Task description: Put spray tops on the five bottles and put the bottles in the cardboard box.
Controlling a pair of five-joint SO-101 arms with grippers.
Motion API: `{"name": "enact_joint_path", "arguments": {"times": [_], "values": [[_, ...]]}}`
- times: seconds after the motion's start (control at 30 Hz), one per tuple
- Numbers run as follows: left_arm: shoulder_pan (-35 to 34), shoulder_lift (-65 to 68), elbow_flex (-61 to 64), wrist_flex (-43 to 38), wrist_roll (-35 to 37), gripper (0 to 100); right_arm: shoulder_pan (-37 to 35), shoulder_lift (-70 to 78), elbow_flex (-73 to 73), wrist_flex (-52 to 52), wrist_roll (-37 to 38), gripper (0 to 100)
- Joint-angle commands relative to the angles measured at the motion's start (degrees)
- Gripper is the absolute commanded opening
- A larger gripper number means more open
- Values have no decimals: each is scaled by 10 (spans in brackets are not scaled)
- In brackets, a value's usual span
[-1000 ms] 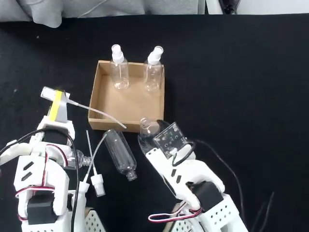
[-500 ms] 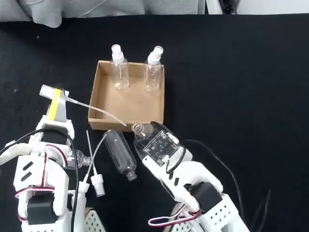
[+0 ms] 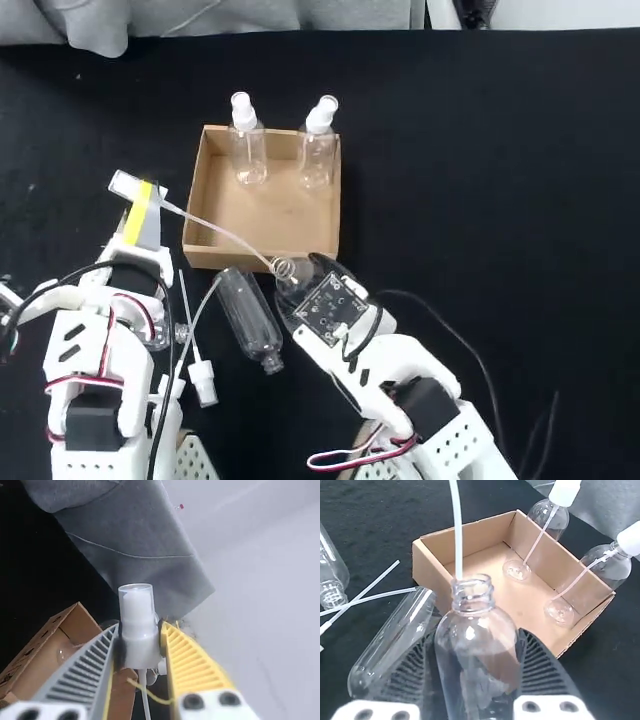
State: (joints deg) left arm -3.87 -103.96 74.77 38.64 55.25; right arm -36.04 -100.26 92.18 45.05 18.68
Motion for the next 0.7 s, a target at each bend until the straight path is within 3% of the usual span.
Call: {"name": "enact_joint_path", "arguments": {"times": [0.0,0.23,0.4,0.67], "values": [[8,-5,-15,-13,-4,30,-8,-10,-4,-20,4,92],[12,-7,-58,18,-3,30,-8,-10,-4,-20,2,92],[60,-7,-93,69,-5,30,-7,-10,-3,-20,2,92],[57,-6,-95,69,-5,30,-7,-10,-3,-20,2,92]]}}
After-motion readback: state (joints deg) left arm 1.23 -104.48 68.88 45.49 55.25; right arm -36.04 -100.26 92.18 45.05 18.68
